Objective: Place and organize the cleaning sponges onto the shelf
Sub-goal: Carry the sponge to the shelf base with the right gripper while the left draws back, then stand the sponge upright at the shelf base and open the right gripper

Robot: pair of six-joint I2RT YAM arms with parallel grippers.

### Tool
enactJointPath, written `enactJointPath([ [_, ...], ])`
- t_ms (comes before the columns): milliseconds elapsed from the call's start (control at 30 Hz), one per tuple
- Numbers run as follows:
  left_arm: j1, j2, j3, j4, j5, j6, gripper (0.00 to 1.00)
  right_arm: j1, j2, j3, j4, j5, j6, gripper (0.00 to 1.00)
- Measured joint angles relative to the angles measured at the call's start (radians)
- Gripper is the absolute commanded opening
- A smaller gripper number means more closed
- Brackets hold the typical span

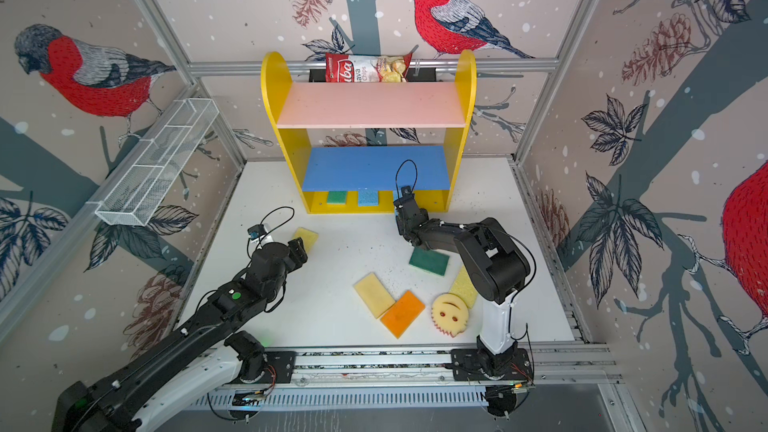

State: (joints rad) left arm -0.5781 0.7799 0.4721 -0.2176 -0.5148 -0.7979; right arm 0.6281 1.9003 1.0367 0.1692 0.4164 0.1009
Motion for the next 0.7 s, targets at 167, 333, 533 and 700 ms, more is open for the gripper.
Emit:
enactJointPath([
  [167, 0.000, -0.006, -0.007, 0.005, 0.018, -0.015, 0.75, 0.011, 0.027, 0.021, 0.007, 0.053, -0.050, 0.11],
  [333, 0.000, -0.030, -0.012, 0.005, 0.024, -0.017, 0.75, 0.003, 0.045, 0.027, 0.005, 0.094, -0.032, 0.19],
  [533, 0.000, -0.050, -0.025, 0.005, 0.040, -0.025, 0.75, -0.011, 0.049, 0.025, -0.016, 0.098, 0.036, 0.41],
  [700, 0.000, -0.049, -0.026, 0.007, 0.047, -0.026, 0.74, -0.030, 0.026, 0.008, -0.028, 0.080, 0.089, 0.45],
])
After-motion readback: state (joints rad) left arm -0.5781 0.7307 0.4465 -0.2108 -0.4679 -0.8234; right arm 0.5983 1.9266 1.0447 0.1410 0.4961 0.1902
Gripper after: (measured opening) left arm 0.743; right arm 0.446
